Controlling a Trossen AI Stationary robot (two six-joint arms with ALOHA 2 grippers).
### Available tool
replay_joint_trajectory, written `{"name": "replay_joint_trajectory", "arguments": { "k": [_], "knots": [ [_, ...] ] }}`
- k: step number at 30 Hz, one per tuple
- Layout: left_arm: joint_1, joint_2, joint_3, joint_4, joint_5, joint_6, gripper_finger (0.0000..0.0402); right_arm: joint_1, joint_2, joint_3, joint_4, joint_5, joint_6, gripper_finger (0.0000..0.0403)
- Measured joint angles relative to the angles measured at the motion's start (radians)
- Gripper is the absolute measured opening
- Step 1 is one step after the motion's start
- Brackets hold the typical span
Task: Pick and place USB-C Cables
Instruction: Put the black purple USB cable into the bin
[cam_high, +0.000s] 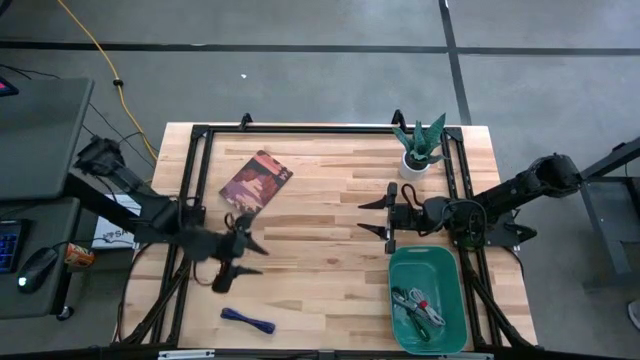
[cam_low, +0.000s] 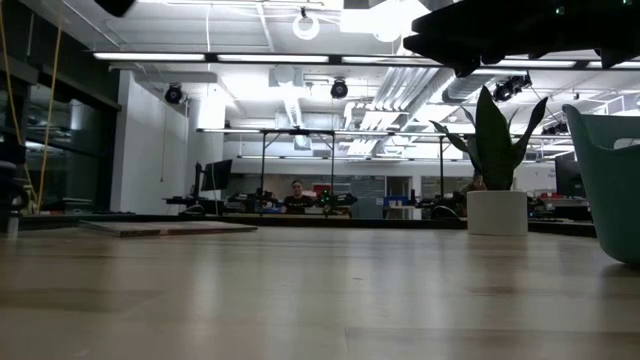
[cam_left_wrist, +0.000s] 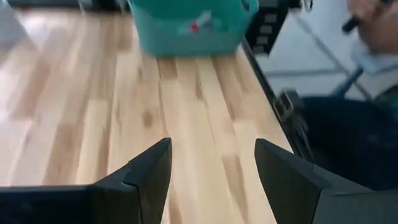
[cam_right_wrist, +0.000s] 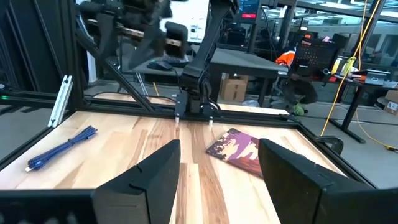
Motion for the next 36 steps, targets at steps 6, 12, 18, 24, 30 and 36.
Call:
{"name": "replay_joint_trajectory", "arguments": {
  "k": [6, 12, 18, 24, 30, 36],
  "knots": [
    [-0.13, 0.12, 0.107, -0.189, -0.035, -0.164, 0.0209, 0.0, 0.0, 0.0, -0.008, 0.0, 0.0, 0.0209],
    [-0.211, 0.261, 0.167, -0.185, -0.011, -0.208, 0.0209, 0.0, 0.0, 0.0, -0.037, 0.0, 0.0, 0.0209],
    [-0.275, 0.426, 0.204, -0.195, 0.006, -0.316, 0.0209, 0.0, 0.0, 0.0, -0.052, 0.0, 0.001, 0.0209],
    [-0.328, 0.59, 0.231, -0.195, 0.05, -0.391, 0.0209, 0.0, 0.0, 0.0, -0.054, 0.0, 0.001, 0.0209],
    [-0.348, 0.712, 0.237, -0.17, 0.064, -0.436, 0.0209, 0.0, 0.0, 0.0, -0.065, 0.0, 0.001, 0.0209],
    [-0.348, 0.786, 0.238, -0.145, 0.104, -0.451, 0.0209, 0.0, 0.0, 0.0, -0.075, 0.002, 0.035, 0.0209]
  ]
}}
